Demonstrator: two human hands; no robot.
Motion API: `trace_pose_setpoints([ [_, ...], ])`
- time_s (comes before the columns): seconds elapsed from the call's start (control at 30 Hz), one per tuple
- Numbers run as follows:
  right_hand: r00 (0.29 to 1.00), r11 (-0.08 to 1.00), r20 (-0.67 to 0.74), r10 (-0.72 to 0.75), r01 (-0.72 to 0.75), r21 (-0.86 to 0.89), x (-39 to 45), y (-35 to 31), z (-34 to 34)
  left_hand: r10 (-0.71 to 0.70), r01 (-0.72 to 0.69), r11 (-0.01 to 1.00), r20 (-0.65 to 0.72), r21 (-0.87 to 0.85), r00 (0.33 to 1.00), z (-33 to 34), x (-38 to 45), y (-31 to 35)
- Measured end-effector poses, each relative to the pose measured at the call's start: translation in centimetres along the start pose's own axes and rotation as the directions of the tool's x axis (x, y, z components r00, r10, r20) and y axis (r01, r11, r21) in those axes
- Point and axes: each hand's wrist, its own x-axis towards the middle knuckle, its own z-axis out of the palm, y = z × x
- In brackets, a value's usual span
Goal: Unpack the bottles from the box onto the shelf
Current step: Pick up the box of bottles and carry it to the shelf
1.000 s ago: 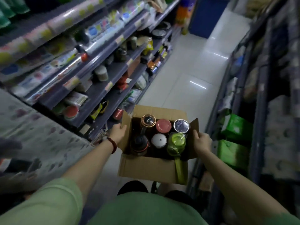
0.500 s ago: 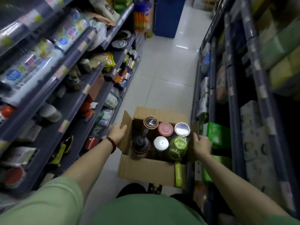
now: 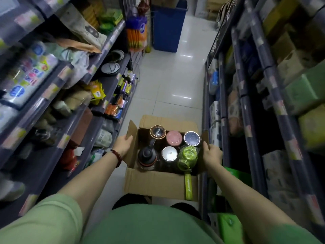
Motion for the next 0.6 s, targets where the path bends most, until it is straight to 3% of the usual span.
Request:
trace_pose_setpoints([
  [0.13, 1.0, 1.0, -0.001, -0.024, 0.024, -0.016, 5.0, -4.6, 0.0, 0.014, -0.012, 0.999, -0.045, 0.035, 0.999, -0.9, 4.7, 4.3],
  [0.37, 0.989, 0.991, 0.084, -0.119, 0.124, -0.053, 15.5, -12.1, 0.5, -0.056, 0.046, 0.996, -0.148, -0.073, 0.987, -1.1, 11.1, 8.8],
  [0.6, 0.914, 0.93, 0.282, -0.293, 0.341, -0.139, 23.6, -20.2, 1.5, -0.298, 0.207, 0.934, -0.312, -0.291, 0.902, 1.1, 13.6, 9.0],
])
